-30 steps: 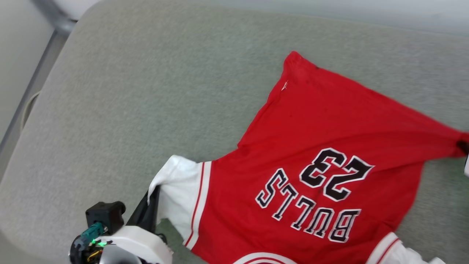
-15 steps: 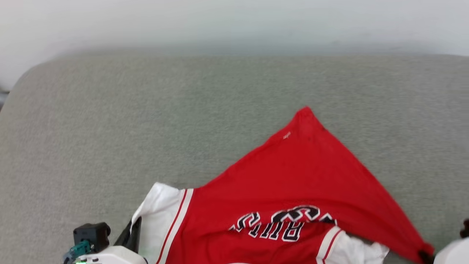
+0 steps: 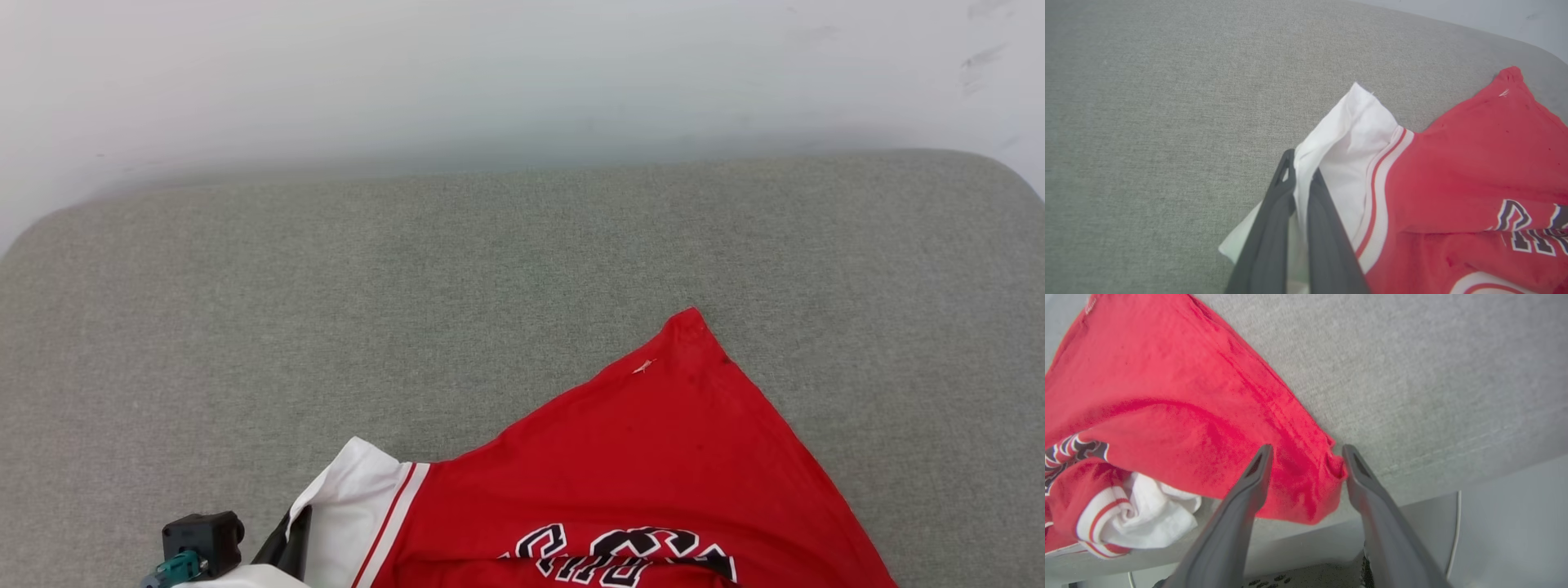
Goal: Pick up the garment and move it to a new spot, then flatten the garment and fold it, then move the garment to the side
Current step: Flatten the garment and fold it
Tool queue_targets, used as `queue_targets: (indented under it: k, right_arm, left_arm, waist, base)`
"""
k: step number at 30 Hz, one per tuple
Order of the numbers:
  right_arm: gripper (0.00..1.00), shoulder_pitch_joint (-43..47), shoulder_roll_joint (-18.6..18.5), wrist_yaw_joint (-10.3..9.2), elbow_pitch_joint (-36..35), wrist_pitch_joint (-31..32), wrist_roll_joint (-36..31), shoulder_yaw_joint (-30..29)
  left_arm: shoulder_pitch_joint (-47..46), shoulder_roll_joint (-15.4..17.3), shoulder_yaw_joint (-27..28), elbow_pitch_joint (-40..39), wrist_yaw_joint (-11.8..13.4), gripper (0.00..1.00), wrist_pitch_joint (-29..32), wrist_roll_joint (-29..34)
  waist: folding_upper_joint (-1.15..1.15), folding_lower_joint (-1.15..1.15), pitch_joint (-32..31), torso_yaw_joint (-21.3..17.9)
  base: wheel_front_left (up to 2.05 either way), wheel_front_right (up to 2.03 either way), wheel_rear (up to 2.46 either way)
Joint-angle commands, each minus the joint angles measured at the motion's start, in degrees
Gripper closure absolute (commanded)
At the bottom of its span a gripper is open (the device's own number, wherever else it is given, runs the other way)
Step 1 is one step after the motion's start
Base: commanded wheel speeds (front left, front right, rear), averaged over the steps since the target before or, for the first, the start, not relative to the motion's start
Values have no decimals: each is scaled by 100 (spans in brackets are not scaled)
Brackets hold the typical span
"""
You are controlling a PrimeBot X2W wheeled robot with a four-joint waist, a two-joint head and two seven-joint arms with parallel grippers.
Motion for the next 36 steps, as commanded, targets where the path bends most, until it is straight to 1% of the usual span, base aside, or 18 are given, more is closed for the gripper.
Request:
queue_targets:
  k: [1,6,8,11,14,15,18,21,25,27,31,36]
  right_arm:
    - [0,-144,-2,-5,-18,-270,-54,26]
    - [0,-684,1,-5,-139,-1273,-395,4]
    - [0,-968,-6,-5,-56,-1569,-436,-21]
    - [0,-1349,-153,-5,189,-1777,-477,82]
    - [0,-1813,-455,-6,526,-1694,-443,346]
    - [0,-2004,-544,-6,663,-1601,-366,444]
    - [0,-2487,-931,-8,1086,-1036,-180,817]
    - [0,-3068,-1294,-5,1386,-226,135,1160]
    - [0,-3685,-1693,-5,1619,698,471,1529]
    - [0,-4002,-1827,-5,1667,1022,547,1712]
    - [0,-4540,-2070,-5,1809,1319,581,2151]
    - [0,-5032,-2263,-6,2183,1315,669,2647]
  left_arm:
    - [-33,10,-5,-32,26,100,12,8]
    - [-139,32,-29,-169,59,100,34,73]
    - [-217,23,-60,-226,86,100,44,126]
    - [-411,-23,-157,-342,63,100,97,237]
    - [-606,-77,-225,-402,55,100,110,310]
    - [-669,-112,-235,-410,45,100,97,314]
    - [-839,-202,-303,-366,-24,100,55,356]
    - [-1003,-274,-354,-328,-106,100,24,358]
    - [-1182,-384,-436,-206,-202,100,-20,395]
    - [-1292,-411,-454,-158,-256,100,-55,399]
    - [-1492,-486,-517,-76,-345,100,-85,459]
    - [-1675,-556,-583,-34,-400,100,-137,509]
  waist:
    - [0,1,16,-2]
    - [0,1,137,66]
    - [0,1,207,144]
    - [0,1,305,353]
    - [0,1,439,506]
    - [0,1,489,564]
    - [0,1,639,742]
    - [0,1,811,900]
    - [0,1,976,1118]
    - [0,1,1073,1200]
    - [0,1,1278,1329]
    - [0,1,1472,1430]
  base:
    - [0,0,0]
    - [0,0,0]
    - [0,0,0]
    - [0,0,0]
    - [0,0,0]
    - [0,0,0]
    - [0,0,0]
    - [0,0,0]
    - [0,0,0]
    - [0,0,0]
    - [0,0,0]
    - [0,0,0]
